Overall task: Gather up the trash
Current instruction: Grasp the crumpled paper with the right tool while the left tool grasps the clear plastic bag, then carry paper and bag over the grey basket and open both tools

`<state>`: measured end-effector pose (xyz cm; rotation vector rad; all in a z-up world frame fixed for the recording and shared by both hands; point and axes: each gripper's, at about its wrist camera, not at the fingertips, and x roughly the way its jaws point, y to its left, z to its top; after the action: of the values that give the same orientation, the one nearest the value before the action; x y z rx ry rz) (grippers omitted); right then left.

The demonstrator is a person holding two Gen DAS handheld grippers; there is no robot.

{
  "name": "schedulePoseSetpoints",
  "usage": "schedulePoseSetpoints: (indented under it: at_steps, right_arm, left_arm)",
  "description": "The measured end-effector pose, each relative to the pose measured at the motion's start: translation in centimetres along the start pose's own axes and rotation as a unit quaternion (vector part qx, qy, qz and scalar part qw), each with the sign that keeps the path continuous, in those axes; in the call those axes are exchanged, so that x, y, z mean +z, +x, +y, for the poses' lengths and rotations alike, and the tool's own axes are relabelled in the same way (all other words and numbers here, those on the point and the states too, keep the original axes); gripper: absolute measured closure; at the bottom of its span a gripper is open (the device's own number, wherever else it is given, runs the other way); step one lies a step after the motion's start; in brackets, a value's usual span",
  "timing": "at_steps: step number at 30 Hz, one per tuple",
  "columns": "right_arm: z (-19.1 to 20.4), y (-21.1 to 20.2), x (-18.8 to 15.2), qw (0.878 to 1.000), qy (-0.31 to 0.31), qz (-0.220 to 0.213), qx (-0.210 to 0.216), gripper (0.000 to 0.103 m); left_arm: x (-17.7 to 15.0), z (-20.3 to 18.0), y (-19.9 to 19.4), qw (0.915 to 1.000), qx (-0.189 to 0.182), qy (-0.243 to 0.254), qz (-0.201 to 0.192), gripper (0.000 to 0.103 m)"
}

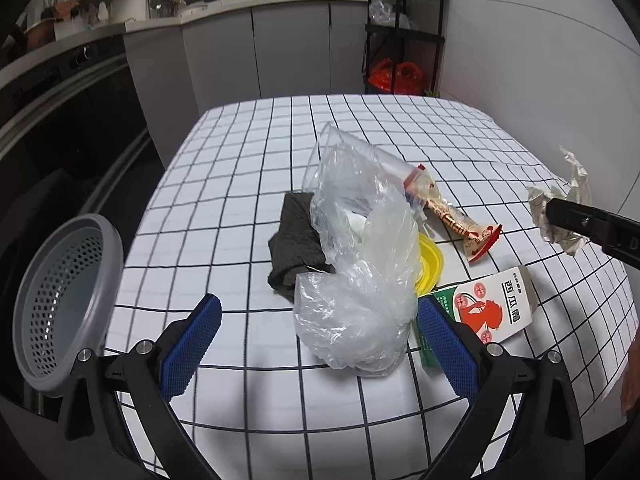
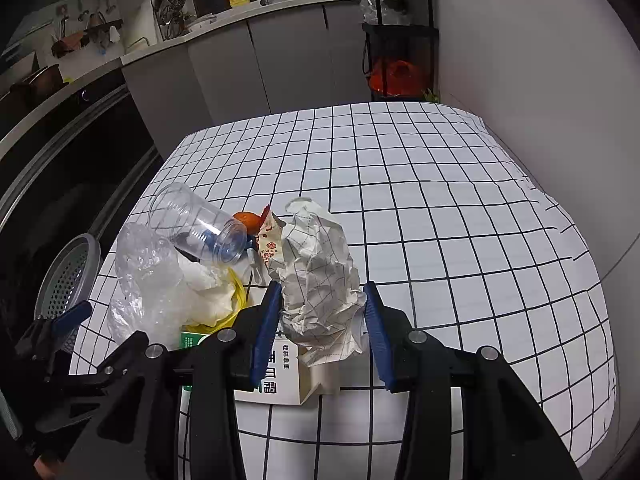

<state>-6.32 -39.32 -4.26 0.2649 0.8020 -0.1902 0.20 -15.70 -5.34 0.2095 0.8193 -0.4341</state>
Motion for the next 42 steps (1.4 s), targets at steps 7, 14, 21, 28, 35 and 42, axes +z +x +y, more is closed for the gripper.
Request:
schedulePoseSetpoints:
  at_steps: [7,14,21,28,35,42]
  right_arm:
    - [0.1,0.1,-0.1,1.0,-0.001,0.001,0.001,0.063]
    - [0.3,-0.1,-0.2,1.0,-0.002,0.0,0.003,0.063]
    - [1.2,-0.8,-0.2,1.0,-0.007,-0.012,0.01,0.063]
    - [5.0,-1.0,-0.3,0.999,-0.03,-0.011,0.037,0.062]
    - [12.4,-1.9,0.0,0.993,-0.081,-0.03,0.079,0.063]
    - [21.7,-0.2,0.2,0.981,-0.126,-0.018,0.149,0.062]
  left_arm:
    - [-0.1,-0.5,0.7,0.9999,-0.01,0.009,0.004,0.048]
    - [-0.4,0.0,-0.1,0.9999,-0.008,0.009,-0.002,0.077]
    - [0.4,2.0,-3.8,0.9991,0.005,-0.002,-0.041,0.078]
    - [1.0,6.9,-7.6,0.9963,0.055,-0.012,-0.066,0.078]
    - [0.2,15.0,-9.0,0.9909,0.114,-0.044,-0.057,0.078]
    - [-0.5,21.9,-9.1,0.9839,0.156,-0.077,-0.042,0.078]
